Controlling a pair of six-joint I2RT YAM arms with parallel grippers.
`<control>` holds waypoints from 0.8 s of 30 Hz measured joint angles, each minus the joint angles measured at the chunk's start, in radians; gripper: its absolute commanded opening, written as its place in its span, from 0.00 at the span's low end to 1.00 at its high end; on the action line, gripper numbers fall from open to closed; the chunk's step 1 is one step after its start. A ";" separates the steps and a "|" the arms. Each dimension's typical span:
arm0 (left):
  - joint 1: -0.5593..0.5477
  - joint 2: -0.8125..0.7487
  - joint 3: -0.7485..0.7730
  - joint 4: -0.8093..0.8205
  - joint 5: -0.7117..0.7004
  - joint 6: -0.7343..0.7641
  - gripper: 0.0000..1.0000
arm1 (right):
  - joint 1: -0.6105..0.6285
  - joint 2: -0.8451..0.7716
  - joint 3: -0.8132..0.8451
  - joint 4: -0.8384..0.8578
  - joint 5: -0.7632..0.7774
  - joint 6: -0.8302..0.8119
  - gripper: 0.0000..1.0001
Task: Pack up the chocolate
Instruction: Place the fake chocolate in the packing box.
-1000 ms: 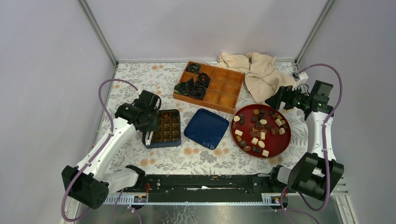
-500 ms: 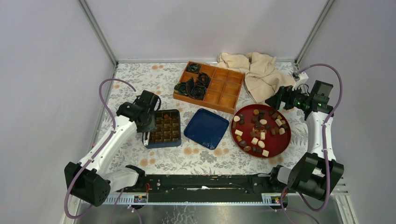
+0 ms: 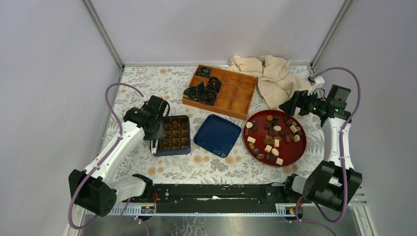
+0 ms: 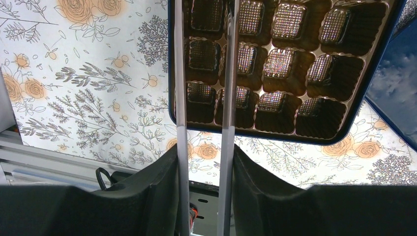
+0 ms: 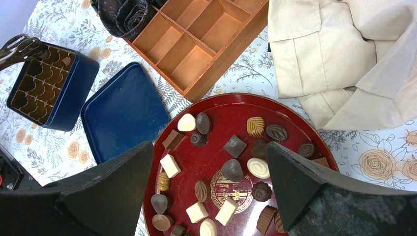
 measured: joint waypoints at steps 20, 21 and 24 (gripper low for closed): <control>0.004 -0.134 0.017 0.031 0.131 0.002 0.10 | 0.000 0.000 0.000 0.000 -0.020 0.000 0.92; 0.004 -0.149 0.019 0.045 0.151 0.003 0.09 | 0.000 0.000 0.000 0.000 -0.030 -0.001 0.93; 0.004 -0.179 0.019 0.101 0.227 0.010 0.09 | 0.000 0.000 -0.006 0.002 -0.064 -0.004 0.92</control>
